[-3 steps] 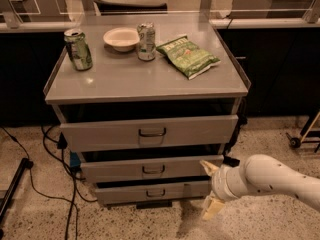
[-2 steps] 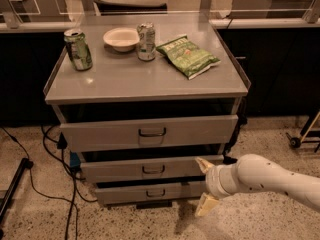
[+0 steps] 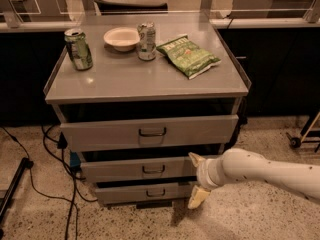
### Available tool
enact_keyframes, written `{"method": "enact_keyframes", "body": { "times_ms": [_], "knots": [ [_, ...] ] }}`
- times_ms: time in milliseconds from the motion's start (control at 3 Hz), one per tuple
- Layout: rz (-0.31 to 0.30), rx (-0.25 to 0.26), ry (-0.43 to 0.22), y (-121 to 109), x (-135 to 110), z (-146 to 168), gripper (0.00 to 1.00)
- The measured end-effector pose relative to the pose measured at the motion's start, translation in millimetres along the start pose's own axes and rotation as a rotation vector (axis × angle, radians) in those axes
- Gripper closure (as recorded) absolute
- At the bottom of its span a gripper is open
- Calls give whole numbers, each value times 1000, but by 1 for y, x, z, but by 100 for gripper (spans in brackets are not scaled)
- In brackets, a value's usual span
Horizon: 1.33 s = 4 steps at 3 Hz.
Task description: Open middle drawer
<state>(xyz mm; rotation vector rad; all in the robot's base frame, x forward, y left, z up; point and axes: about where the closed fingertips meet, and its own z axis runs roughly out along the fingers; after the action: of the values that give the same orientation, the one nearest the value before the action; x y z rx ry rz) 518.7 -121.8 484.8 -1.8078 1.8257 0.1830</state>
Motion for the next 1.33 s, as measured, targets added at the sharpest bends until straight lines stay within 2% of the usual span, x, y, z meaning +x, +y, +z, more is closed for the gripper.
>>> {"method": "enact_keyframes", "body": {
  "times_ms": [1000,1333],
  "knots": [
    [22,-22,48,-51,-6,42,0],
    [56,-71,86,-62,1,66,0]
  ]
}}
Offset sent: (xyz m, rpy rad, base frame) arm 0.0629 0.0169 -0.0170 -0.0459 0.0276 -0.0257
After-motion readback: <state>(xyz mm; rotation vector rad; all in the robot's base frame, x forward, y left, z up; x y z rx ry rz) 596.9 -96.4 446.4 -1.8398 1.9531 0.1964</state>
